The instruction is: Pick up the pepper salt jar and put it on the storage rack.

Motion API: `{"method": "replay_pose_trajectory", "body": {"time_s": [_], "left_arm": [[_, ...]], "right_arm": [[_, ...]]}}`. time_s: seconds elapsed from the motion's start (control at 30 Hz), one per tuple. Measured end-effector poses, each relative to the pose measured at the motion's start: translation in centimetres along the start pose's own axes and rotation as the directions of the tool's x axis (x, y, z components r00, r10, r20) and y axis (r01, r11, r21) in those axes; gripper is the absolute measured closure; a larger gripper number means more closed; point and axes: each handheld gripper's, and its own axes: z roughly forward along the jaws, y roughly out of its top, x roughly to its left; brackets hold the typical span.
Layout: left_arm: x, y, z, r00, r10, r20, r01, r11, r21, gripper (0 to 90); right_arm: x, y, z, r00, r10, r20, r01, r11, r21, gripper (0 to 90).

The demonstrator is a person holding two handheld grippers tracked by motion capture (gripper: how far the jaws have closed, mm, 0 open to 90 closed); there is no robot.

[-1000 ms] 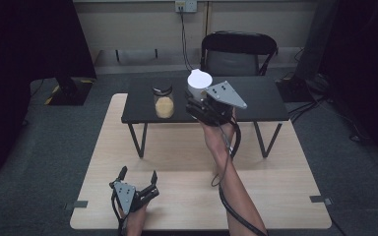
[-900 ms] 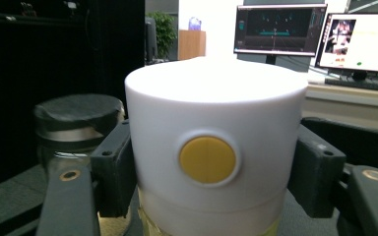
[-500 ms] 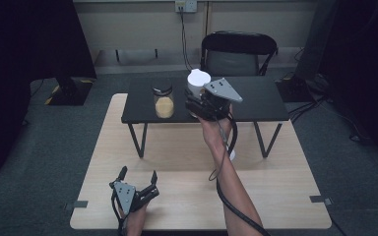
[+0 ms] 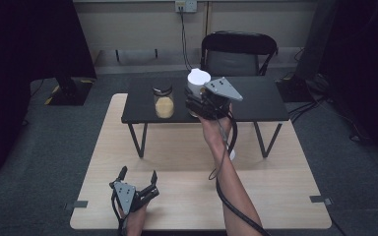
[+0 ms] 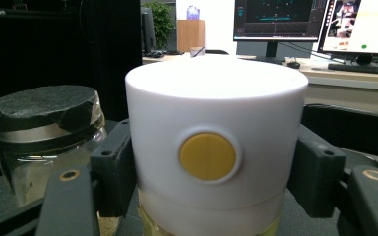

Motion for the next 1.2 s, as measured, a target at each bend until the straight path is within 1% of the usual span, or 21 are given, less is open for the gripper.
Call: {"method": "replay_pose_trajectory", "body": {"time_s": [0.43, 0.7, 0.8, 0.87, 0.93, 1.03, 1.07, 1.13, 1.2], "left_arm": [[0.00, 0.00, 0.00, 1.0000, 0.000, 0.000, 0.000, 1.0000, 0.000, 1.4], [0.00, 0.00, 0.00, 1.0000, 0.000, 0.000, 0.000, 1.0000, 0.000, 1.4], [0.00, 0.00, 0.00, 1.0000, 0.000, 0.000, 0.000, 1.0000, 0.000, 1.4], [0.00, 0.00, 0.00, 1.0000, 0.000, 0.000, 0.000, 1.0000, 0.000, 1.4], [0.00, 0.00, 0.00, 1.0000, 0.000, 0.000, 0.000, 1.0000, 0.000, 1.4], [0.00, 0.00, 0.00, 1.0000, 0.000, 0.000, 0.000, 1.0000, 0.000, 1.4], [0.00, 0.00, 0.00, 1.0000, 0.000, 0.000, 0.000, 1.0000, 0.000, 1.4], [0.00, 0.00, 0.00, 1.0000, 0.000, 0.000, 0.000, 1.0000, 0.000, 1.4], [0.00, 0.00, 0.00, 1.0000, 0.000, 0.000, 0.000, 1.0000, 0.000, 1.4]], "right_arm": [[-0.03, 0.08, 0.03, 1.0000, 0.002, -0.002, -0.002, 1.000, 0.006, 29.9], [-0.04, -0.02, 0.01, 1.0000, 0.000, -0.003, 0.000, 1.000, 0.000, 29.7], [0.06, 0.10, 0.02, 0.9999, -0.016, 0.005, 0.017, 1.000, -0.006, 28.0], [0.06, 0.19, -0.10, 1.0000, -0.007, 0.001, 0.007, 1.000, -0.011, 27.2], [0.05, 0.28, -0.18, 0.9998, -0.015, 0.010, 0.015, 1.000, -0.017, 24.2], [0.00, 0.33, -0.28, 0.9999, -0.014, 0.005, 0.015, 1.000, -0.026, 18.0], [0.04, 0.29, -0.32, 0.9998, -0.016, 0.009, 0.017, 0.999, -0.030, 15.1], [0.18, 0.17, -0.29, 0.9995, -0.019, 0.026, 0.020, 0.999, -0.038, 5.4], [0.24, 0.01, -0.25, 0.9995, -0.020, 0.022, 0.022, 0.998, -0.052, 1.5]]}}
